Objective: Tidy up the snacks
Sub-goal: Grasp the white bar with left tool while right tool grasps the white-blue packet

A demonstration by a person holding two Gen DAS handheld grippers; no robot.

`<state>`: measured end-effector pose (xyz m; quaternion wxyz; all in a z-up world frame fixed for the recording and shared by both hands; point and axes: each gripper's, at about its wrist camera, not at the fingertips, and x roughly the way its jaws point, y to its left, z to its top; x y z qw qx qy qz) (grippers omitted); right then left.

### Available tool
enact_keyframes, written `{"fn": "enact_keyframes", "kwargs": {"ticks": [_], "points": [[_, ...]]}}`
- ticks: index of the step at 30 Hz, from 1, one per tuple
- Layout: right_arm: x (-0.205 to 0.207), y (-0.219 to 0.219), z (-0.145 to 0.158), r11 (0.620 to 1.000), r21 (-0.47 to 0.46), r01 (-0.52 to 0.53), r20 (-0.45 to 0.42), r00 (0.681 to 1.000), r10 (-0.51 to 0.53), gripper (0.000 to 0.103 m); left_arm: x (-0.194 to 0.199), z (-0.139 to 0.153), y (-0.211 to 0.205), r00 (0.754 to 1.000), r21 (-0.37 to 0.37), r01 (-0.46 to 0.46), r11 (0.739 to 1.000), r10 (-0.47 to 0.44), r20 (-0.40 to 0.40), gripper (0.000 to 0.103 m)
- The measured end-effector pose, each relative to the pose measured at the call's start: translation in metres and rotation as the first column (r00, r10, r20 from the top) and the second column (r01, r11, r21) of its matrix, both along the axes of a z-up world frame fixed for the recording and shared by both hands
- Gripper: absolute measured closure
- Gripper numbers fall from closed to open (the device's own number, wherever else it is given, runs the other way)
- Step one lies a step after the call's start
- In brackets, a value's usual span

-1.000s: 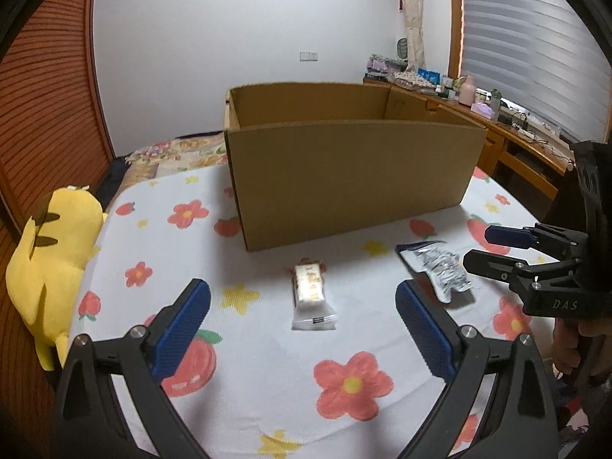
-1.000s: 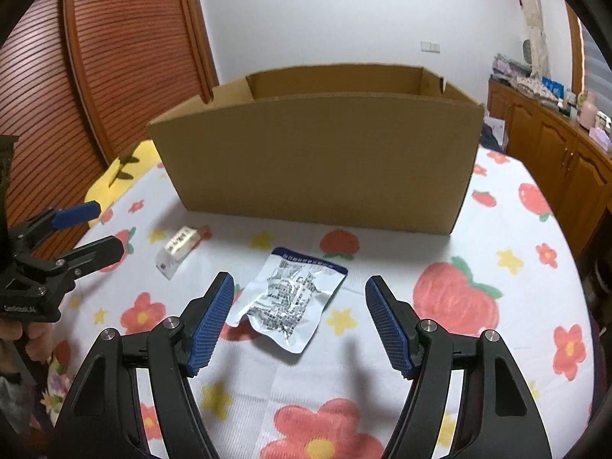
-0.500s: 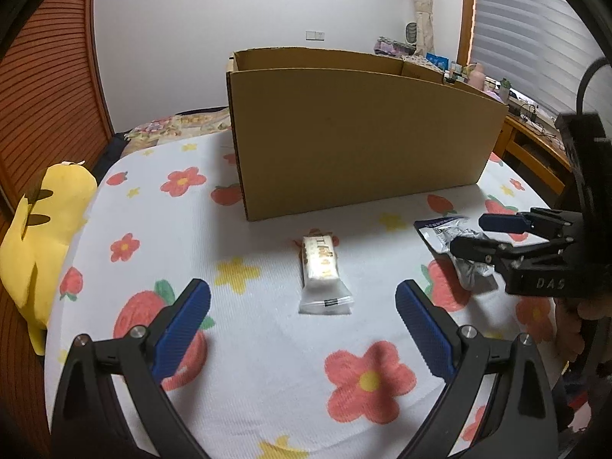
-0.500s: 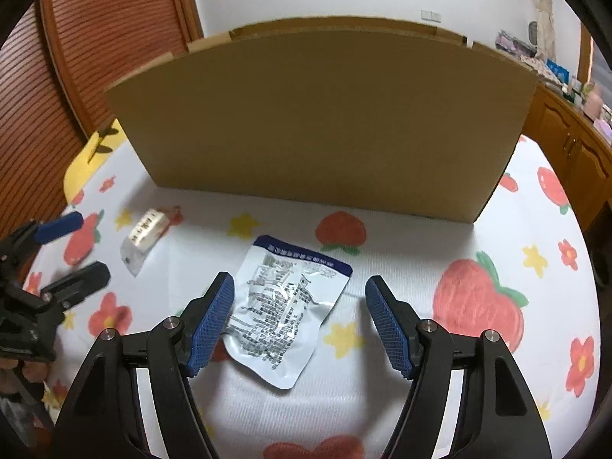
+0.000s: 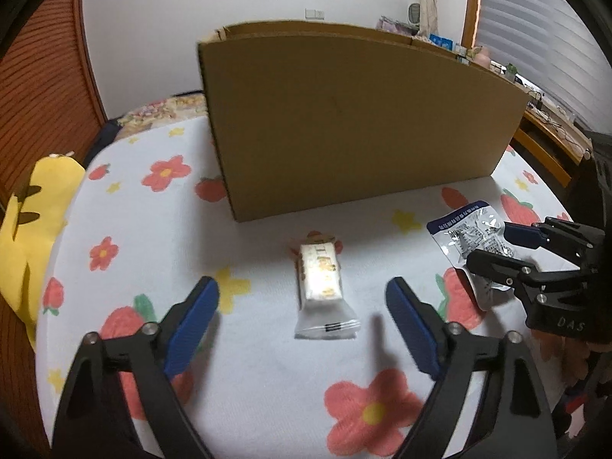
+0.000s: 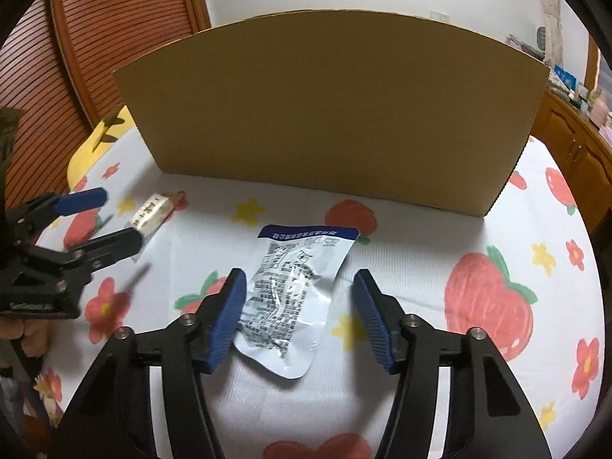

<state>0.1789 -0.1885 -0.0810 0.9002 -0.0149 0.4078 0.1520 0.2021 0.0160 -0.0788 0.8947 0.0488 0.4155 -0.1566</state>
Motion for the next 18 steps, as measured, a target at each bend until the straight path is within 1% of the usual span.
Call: {"fn": "enact_keyframes", "kwargs": {"ticks": [2,3,5,7,9,12,13,14,16,18], "points": [[-0.0014,-0.0005,0.0003,1.000,0.008,-0.006,0.003,1.000,0.006,0.052,0.0045,-0.0032,-0.0010,1.000,-0.010,0.002,1.000,-0.002,-0.027,0.028],[-0.0017,-0.0011,0.0002,1.000,0.012,-0.005,0.003,1.000,0.005,0.053,0.0057,-0.0035,-0.0012,0.999,-0.016,0.003,1.000,-0.003,-0.033,0.030],[-0.0024,-0.0030,0.0002,1.000,0.021,-0.005,0.004,1.000,0.005,0.059,0.0089,-0.0057,-0.0006,0.999,-0.033,0.000,0.999,-0.002,-0.054,0.043],[-0.0028,-0.0034,0.0003,1.000,0.028,-0.009,0.005,1.000,0.009,0.061,0.0096,-0.0054,-0.0010,0.999,-0.027,-0.003,1.000,0.002,-0.048,0.044],[-0.0035,-0.0044,0.0004,0.999,0.030,-0.009,0.006,1.000,0.009,0.061,0.0099,-0.0047,-0.0013,0.999,-0.032,-0.003,0.999,0.001,-0.046,0.050],[-0.0027,-0.0047,0.0004,0.999,0.042,-0.011,0.001,1.000,0.011,0.061,0.0095,-0.0041,-0.0006,0.999,-0.030,-0.005,1.000,0.004,-0.043,0.062],[-0.0021,-0.0038,0.0003,0.999,0.044,-0.011,0.001,1.000,0.011,0.061,0.0093,-0.0044,-0.0006,0.999,-0.027,-0.003,1.000,0.002,-0.041,0.071],[-0.0017,-0.0030,0.0002,0.999,0.046,-0.012,0.000,1.000,0.012,0.061,0.0084,-0.0044,-0.0008,0.999,-0.028,0.003,1.000,-0.005,-0.041,0.078],[-0.0032,-0.0069,0.0013,0.999,0.050,-0.012,0.000,1.000,0.012,0.061,0.0070,-0.0046,-0.0018,0.999,-0.017,0.011,1.000,-0.011,-0.037,0.083],[-0.0026,-0.0075,0.0013,0.998,0.057,-0.012,-0.002,1.000,0.012,0.062,0.0049,-0.0050,-0.0009,0.999,-0.017,0.015,1.000,-0.016,-0.032,0.083]]}}
